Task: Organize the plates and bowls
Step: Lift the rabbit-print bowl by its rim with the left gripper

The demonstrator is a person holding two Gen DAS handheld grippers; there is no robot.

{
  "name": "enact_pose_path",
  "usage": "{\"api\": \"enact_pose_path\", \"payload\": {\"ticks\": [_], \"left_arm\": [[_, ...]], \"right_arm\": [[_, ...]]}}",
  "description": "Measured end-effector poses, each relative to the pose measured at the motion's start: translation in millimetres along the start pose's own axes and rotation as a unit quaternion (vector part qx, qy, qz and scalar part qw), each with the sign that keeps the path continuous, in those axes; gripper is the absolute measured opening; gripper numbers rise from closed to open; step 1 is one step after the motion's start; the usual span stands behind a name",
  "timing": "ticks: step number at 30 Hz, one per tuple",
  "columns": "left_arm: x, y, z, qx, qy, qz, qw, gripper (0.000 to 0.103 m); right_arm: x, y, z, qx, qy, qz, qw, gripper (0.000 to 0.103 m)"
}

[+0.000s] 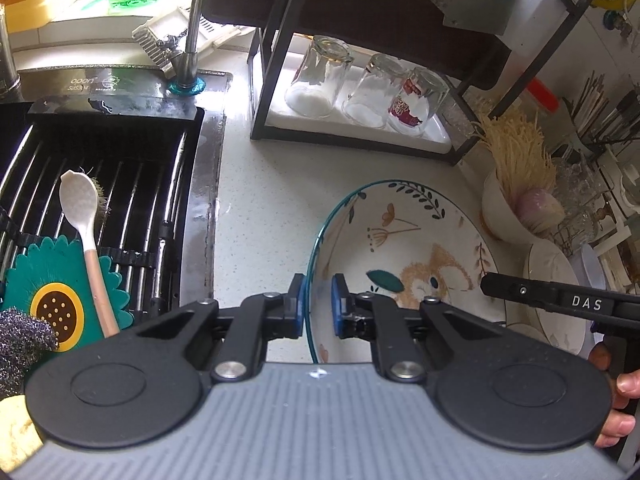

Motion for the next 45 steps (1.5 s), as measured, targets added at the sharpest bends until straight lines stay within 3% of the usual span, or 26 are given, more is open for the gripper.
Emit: {"api": "enact_pose_path", "payload": {"ticks": [17, 34, 45], "left_arm": [[-2.2, -48.0, 23.9, -0.028, -0.017, -0.02, 0.9993, 0.014], [-61.4, -126.0, 14.5, -0.025, 0.02, -0.04, 0.9987, 0.015], [-85.0, -142.4, -3.4, -0.005, 0.035, -0.049, 0.9981, 0.016]], "right_arm": [[-10.6, -25.5, 54.8, 0.005, -0.042, -0.007, 0.999, 0.018], [-55.8, -88.7, 98.6, -0.019, -0.03, -0.003, 0.999, 0.018], [-81.8, -103.2, 95.7, -0.05, -0.013, 0.045, 0.998, 0.018]]}}
Point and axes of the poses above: each gripper's, at about its wrist camera, not at the fingertips, and z roughly against the way its jaws point, y to its left, x to its top, the point moved 4 cm from there along -z, roughly the way its jaws point, and after that the axes turned 4 degrees about -x, right-handed, at the moved point
